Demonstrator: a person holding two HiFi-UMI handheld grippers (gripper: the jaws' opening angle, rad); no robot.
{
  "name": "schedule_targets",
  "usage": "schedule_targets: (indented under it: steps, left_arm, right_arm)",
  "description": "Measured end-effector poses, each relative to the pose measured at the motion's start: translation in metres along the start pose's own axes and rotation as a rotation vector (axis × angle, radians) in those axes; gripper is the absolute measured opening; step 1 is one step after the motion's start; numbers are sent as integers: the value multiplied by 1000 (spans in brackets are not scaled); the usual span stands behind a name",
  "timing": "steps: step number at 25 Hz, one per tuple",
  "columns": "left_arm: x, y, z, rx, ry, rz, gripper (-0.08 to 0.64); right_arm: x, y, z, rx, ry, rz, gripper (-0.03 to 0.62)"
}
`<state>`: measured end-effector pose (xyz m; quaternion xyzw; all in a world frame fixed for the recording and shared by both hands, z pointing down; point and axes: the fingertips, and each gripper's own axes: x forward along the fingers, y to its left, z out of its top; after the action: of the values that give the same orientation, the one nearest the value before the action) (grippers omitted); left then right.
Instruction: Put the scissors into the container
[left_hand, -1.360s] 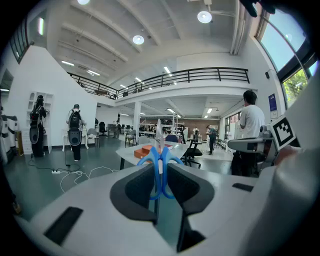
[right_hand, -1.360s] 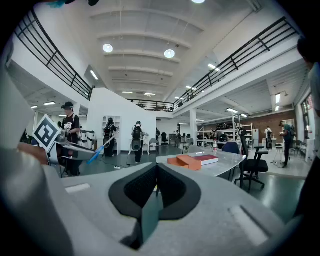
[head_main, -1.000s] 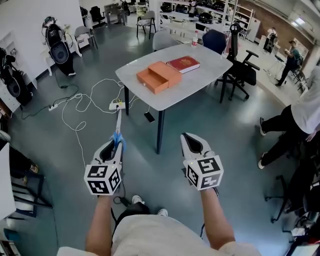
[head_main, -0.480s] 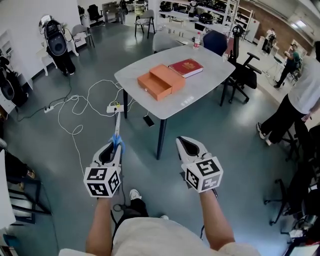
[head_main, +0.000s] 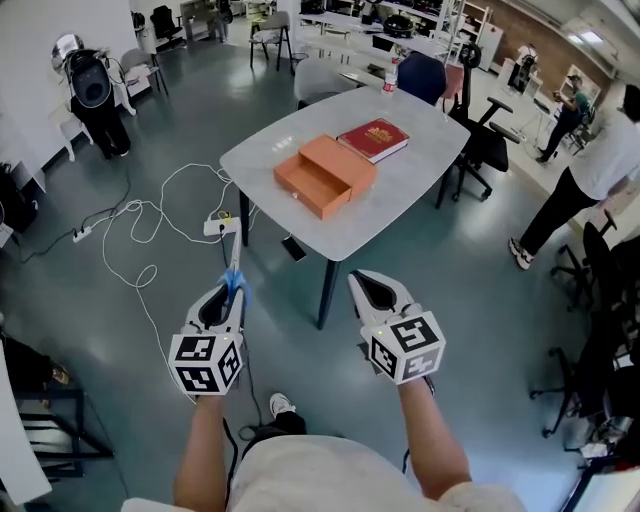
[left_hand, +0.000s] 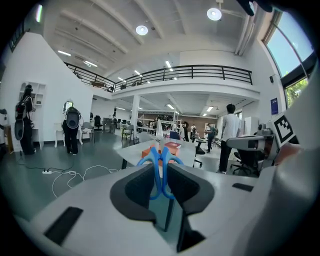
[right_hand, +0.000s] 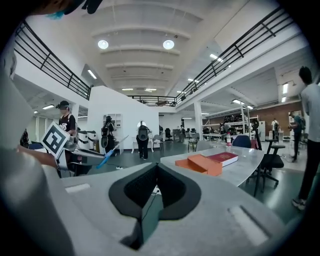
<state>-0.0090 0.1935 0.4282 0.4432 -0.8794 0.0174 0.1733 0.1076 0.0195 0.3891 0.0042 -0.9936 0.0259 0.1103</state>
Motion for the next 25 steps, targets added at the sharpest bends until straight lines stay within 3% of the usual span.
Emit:
schedule_targets:
  steps: [11, 25]
  left_arm:
    - [40, 75, 22, 2, 5, -57, 80]
    - [82, 99, 34, 14, 12, -124, 80]
  right_arm:
    - [72, 11, 26, 19, -22, -80, 5]
    - [107, -4, 37, 21, -32, -156, 5]
